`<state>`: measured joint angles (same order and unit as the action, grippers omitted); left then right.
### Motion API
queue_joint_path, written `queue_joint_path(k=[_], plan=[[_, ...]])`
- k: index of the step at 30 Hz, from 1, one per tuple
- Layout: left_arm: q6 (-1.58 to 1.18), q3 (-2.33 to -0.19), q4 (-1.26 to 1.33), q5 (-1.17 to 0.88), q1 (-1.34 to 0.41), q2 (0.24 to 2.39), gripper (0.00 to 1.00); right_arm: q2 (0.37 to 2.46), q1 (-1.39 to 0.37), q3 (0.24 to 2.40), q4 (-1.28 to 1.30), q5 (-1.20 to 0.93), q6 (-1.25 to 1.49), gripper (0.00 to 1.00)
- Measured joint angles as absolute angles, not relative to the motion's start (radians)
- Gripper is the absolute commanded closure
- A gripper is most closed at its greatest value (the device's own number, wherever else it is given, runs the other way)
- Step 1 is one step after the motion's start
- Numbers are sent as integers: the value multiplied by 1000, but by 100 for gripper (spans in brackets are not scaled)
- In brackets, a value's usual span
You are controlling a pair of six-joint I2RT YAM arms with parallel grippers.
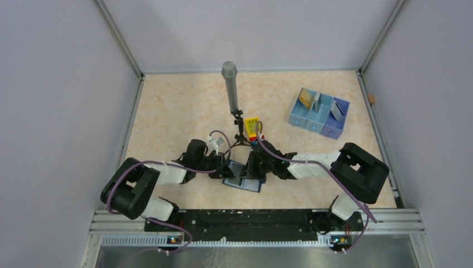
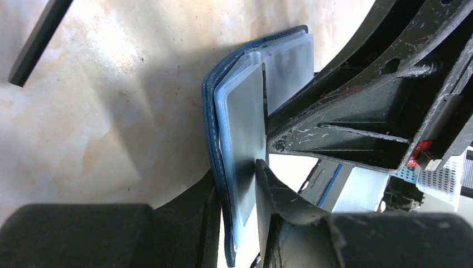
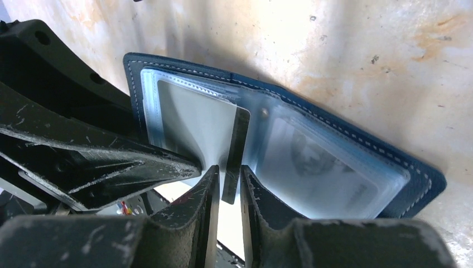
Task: Put the credit cards into the card holder
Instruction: Insert the credit card into the card holder.
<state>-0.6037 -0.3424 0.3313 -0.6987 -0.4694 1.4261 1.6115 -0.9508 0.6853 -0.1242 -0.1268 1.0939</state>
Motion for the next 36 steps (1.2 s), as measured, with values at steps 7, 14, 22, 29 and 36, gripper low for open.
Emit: queue_joint_path(k=[7, 14, 22, 29, 36], plan=[[-603, -342, 328, -692, -469, 1402, 71, 1612, -955, 709, -102, -107, 1106, 85], [-608, -340, 331, -692, -469, 1402, 72, 1615, -956, 709, -118, -107, 1128, 82], [-633, -336, 305, -647, -469, 1363, 36, 1582, -962, 709, -72, -57, 1114, 53], [-625, -332, 201, -522, -467, 1211, 9, 1377, -958, 739, 200, 117, 1005, 36], [-620, -337, -33, -327, -445, 929, 1, 1240, -819, 865, 451, 258, 810, 26]])
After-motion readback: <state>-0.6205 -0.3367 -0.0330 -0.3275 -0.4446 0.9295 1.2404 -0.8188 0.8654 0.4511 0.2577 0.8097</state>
